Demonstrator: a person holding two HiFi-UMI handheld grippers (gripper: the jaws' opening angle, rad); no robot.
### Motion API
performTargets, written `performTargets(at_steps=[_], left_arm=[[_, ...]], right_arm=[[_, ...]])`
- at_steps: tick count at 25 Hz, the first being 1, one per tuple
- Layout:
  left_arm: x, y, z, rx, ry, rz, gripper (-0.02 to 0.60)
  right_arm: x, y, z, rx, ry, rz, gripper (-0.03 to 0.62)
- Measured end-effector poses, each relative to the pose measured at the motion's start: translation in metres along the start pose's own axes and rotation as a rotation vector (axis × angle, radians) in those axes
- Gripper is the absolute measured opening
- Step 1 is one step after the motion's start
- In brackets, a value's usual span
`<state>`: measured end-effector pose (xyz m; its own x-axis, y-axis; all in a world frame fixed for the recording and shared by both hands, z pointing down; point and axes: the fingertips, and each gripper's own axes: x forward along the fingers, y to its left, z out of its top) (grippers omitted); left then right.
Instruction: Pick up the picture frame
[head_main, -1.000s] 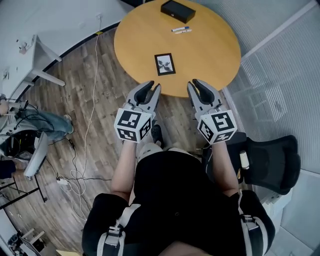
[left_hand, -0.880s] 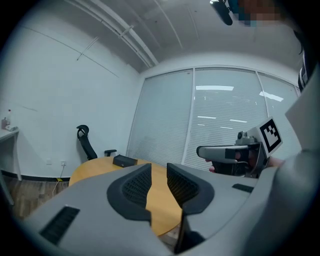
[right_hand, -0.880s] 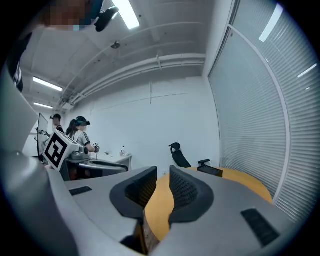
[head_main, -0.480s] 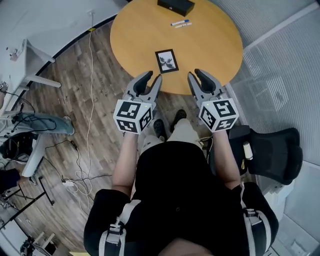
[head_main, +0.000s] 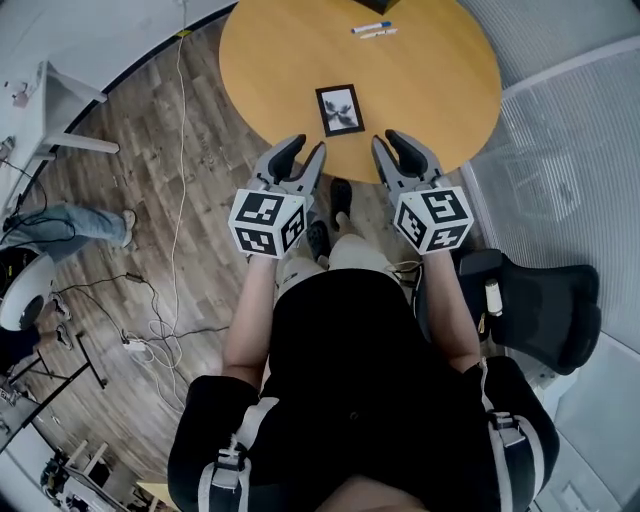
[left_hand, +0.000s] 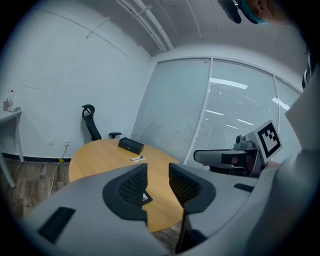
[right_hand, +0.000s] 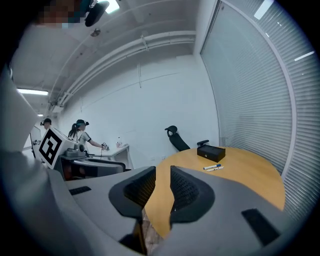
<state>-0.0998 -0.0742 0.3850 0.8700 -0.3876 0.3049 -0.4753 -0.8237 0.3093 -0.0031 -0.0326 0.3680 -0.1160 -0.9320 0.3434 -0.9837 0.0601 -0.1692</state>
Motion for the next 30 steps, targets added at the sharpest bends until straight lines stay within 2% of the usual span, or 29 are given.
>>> performTargets(at_steps=[6,13,20,30], left_arm=[[0.047,0.026,0.005,-0.006,0.037,0.019,0.127],[0.114,0.054,0.007,-0.055,0.084,0.056,0.127],[0.168,0.08,-0.014,-0.09,0.162,0.106,0.127],[0.212,0.105,-0.066,-0.184,0.255,0.162,0.127]], right_arm=[[0.045,-0.035,0.001,0.013,0.031,0.015,0.092],[0.098,-0.092,0.006,0.03,0.071,0.033,0.092],[0.147,-0.138,-0.021,0.062,0.163,0.065,0.097],[0.191,-0.166,-0.073,0.06,0.3,0.115,0.1]])
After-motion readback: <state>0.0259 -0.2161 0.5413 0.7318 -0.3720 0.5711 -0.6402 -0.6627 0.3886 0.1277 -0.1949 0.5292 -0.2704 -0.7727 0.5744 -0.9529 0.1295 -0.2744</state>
